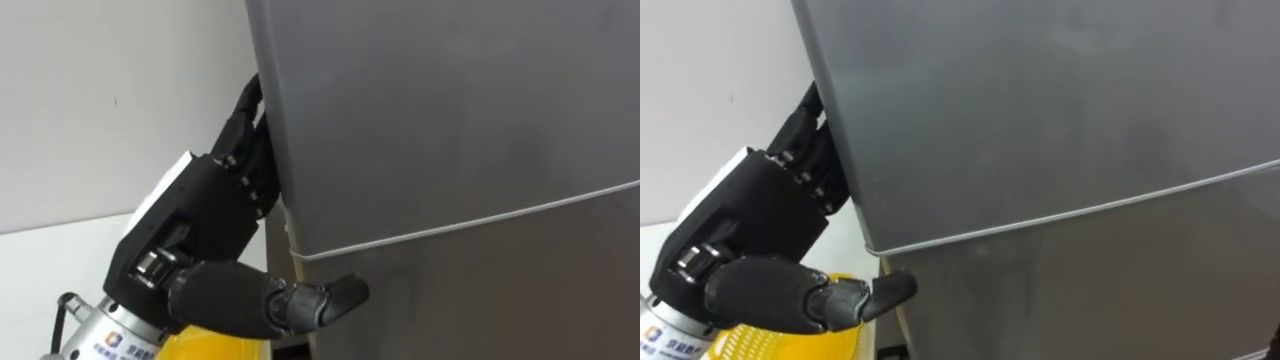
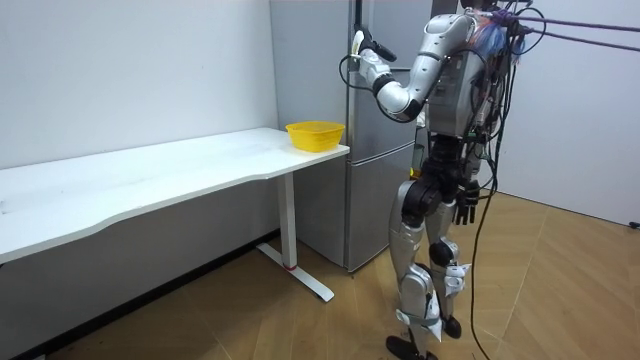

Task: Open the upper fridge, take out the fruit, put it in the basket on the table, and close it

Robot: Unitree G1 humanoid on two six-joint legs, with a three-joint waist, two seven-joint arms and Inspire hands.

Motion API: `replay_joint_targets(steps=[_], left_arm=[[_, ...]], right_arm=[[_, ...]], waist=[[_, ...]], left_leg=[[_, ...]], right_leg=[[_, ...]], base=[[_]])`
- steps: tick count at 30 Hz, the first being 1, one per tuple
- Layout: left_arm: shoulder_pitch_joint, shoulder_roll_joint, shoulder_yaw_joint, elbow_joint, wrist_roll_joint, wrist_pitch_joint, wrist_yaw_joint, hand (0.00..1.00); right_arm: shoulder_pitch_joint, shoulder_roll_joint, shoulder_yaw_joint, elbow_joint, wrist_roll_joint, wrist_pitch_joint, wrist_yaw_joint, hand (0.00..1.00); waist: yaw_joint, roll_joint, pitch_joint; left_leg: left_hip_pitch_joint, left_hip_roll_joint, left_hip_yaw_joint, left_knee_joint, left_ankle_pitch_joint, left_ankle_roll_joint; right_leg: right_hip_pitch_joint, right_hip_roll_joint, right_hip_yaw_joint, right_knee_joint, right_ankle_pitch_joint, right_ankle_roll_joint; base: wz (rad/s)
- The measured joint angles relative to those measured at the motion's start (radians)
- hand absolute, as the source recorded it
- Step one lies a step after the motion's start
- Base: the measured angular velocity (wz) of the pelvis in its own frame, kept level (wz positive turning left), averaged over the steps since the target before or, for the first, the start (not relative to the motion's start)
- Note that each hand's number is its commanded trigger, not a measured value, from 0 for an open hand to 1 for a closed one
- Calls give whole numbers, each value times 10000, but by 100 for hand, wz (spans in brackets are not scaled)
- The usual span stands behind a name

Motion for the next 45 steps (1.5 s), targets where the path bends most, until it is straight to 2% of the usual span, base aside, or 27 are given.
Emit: replay_joint_targets(steps=[1,2,4,9,12,13,14,15,19,23,26,28,37,45], left_arm=[[0,0,-41,2,-4,0,-11,0],[0,0,-46,3,-6,0,-26,98],[0,-1,-46,16,-7,2,-100,100],[0,-14,84,65,-5,3,-63,100],[0,-23,350,139,-6,3,27,58],[0,-24,347,140,-6,3,26,49],[0,-24,306,139,-15,2,-47,4],[0,-59,218,134,-74,-2,-142,0],[-32,-84,142,123,-121,-8,-192,0],[-32,-74,-101,123,-107,5,-434,0],[-30,-62,-383,125,-90,65,-613,0],[-30,-53,-440,125,-102,65,-693,0],[-30,-39,-643,134,-98,83,-1096,0],[-32,-32,-667,131,-92,86,-1246,0]], right_arm=[[-2,-2,28,-1,98,1,2,0],[-2,-4,79,-6,161,1,6,0],[-26,-9,241,-26,240,7,14,0],[3,-26,518,-57,305,21,21,0],[-6,-49,728,-58,362,27,98,0],[-5,-54,754,-58,374,27,103,0],[0,-58,756,-53,384,27,104,0],[5,-58,756,-26,381,31,106,0],[-1,-81,756,-46,386,28,101,0],[9,-140,757,-57,405,28,108,0],[52,-162,757,-58,503,29,109,0],[94,-208,761,-60,521,34,121,0],[-3,-212,772,-67,544,3,115,0],[-1,-334,776,-72,498,16,324,0]], waist=[[15,1,5],[27,1,6],[33,8,4],[63,41,-20],[64,73,-45],[64,76,-48],[89,88,-56],[120,87,-60],[169,78,-60],[178,157,-112],[179,150,-111],[221,144,-110],[216,-36,-65],[211,-24,-75]], left_leg=[[-5,0,6,0,0,0],[-9,2,19,0,0,0],[-19,10,107,3,0,0],[-80,11,226,54,0,0],[-129,10,227,62,0,0],[-142,9,227,66,0,1],[-156,7,227,67,1,1],[-158,5,226,68,1,2],[-170,7,233,111,3,5],[-159,6,291,124,16,26],[-157,24,315,123,19,29],[-148,48,539,124,19,30],[-150,64,565,123,19,30],[-184,98,676,122,19,30]], right_leg=[[-13,-2,-8,-1,0,0],[-18,-2,-8,-2,0,0],[-25,-4,-12,-8,-1,1],[-31,-34,-99,-8,-3,5],[-31,-52,-216,-8,-3,6],[-32,-55,-230,-7,-3,6],[-33,-58,-246,-6,-3,6],[-33,-60,-245,-5,-3,7],[-29,-65,-243,5,-3,7],[-29,-78,-236,12,-5,10],[-34,-70,-231,20,-4,8],[-35,-82,-224,28,-4,8],[-39,-72,-203,13,-4,7],[-75,-66,-171,-10,-4,8]], base=[[0],[0],[0],[4],[9],[9],[5],[0],[0],[0],[0],[0],[0],[0]])
